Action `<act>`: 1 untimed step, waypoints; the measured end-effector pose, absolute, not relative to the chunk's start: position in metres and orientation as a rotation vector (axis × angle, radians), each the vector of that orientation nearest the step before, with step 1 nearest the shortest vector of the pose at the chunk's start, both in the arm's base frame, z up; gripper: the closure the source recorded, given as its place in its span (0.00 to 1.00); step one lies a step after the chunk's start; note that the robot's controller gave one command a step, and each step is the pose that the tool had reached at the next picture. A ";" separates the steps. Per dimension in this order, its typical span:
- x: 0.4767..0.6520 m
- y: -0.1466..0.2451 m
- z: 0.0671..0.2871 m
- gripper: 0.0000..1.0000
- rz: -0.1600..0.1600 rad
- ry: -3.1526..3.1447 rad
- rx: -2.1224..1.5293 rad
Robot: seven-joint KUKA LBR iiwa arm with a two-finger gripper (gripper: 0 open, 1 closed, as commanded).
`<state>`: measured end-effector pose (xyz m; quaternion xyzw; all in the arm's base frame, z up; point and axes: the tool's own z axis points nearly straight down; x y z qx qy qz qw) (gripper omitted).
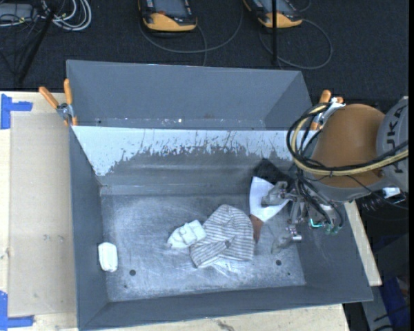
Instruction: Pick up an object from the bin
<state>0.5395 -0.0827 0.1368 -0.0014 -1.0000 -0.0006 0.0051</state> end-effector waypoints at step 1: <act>0.541 -0.082 0.141 0.00 0.000 -3.139 0.000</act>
Offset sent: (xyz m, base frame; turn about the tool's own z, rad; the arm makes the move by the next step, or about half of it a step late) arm -0.0230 0.0710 -0.0668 -0.0049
